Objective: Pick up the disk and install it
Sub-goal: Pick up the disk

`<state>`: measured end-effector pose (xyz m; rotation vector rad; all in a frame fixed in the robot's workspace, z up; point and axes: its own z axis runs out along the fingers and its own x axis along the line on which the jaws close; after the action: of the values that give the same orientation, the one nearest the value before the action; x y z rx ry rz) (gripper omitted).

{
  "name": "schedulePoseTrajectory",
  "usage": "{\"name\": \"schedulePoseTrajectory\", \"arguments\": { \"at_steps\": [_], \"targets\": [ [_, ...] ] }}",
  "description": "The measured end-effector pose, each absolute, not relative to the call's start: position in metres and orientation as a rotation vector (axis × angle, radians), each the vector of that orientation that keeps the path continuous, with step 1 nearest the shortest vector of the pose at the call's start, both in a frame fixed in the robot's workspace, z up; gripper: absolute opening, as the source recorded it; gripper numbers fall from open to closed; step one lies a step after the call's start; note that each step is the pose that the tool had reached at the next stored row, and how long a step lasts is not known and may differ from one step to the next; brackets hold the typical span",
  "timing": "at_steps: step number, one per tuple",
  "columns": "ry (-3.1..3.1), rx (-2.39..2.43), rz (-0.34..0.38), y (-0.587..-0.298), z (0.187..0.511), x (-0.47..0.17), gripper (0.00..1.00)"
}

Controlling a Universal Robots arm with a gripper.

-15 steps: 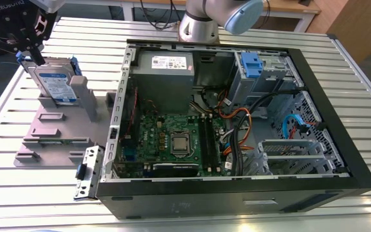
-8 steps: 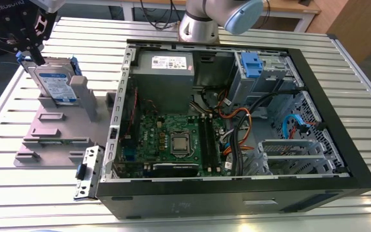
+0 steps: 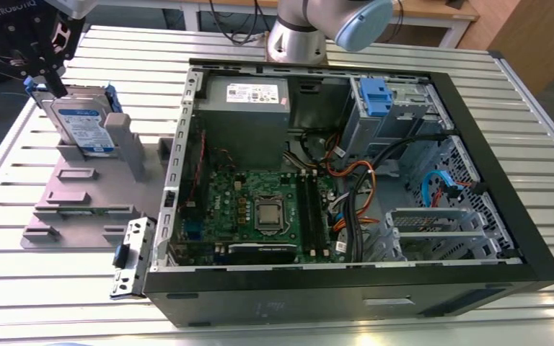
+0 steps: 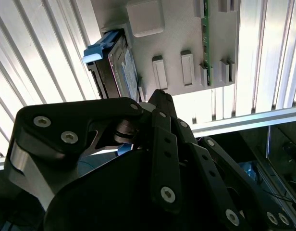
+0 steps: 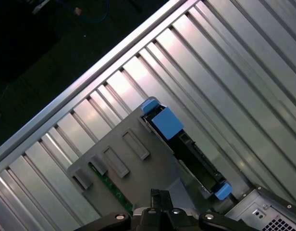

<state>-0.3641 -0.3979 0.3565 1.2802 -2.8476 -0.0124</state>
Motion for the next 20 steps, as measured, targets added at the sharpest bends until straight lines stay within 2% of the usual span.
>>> {"name": "schedulePoseTrajectory", "arguments": {
  "at_steps": [20],
  "targets": [
    [-2.838, 1.300, -0.012, -0.3979, 0.3565, -0.3641, 0.11]
  ]
}}
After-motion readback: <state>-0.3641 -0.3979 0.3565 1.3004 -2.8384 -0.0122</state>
